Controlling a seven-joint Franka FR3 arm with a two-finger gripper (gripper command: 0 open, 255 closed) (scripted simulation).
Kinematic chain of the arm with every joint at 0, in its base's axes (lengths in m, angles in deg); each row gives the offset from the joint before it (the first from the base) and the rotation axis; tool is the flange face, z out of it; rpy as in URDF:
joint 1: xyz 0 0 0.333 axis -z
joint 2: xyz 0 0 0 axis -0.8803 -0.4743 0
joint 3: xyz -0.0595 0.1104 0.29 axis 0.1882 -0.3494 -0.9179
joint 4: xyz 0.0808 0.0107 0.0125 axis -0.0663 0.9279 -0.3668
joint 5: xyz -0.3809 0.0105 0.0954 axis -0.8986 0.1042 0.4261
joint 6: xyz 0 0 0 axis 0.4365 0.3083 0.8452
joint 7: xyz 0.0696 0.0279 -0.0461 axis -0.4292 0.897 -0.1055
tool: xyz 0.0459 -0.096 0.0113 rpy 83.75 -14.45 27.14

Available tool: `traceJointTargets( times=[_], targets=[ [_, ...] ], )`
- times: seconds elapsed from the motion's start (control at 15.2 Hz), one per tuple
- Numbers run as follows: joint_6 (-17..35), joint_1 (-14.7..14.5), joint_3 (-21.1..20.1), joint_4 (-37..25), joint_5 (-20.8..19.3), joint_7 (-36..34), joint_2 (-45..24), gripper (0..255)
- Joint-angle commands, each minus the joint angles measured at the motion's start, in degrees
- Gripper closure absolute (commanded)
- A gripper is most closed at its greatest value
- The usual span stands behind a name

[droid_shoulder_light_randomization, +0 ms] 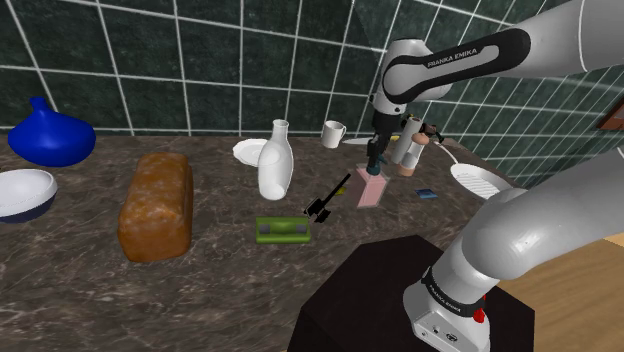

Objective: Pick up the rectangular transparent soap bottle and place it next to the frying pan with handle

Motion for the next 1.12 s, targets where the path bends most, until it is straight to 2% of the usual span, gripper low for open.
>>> traceJointTargets(
  times=[0.0, 1.06],
  targets=[
    [-1.3, 0.0, -0.1, -0.8, 0.1, 0.0, 0.5, 255],
    [-14.6, -0.2, -1.5, -10.3, 0.6, 0.1, 4.3, 255]
  ],
)
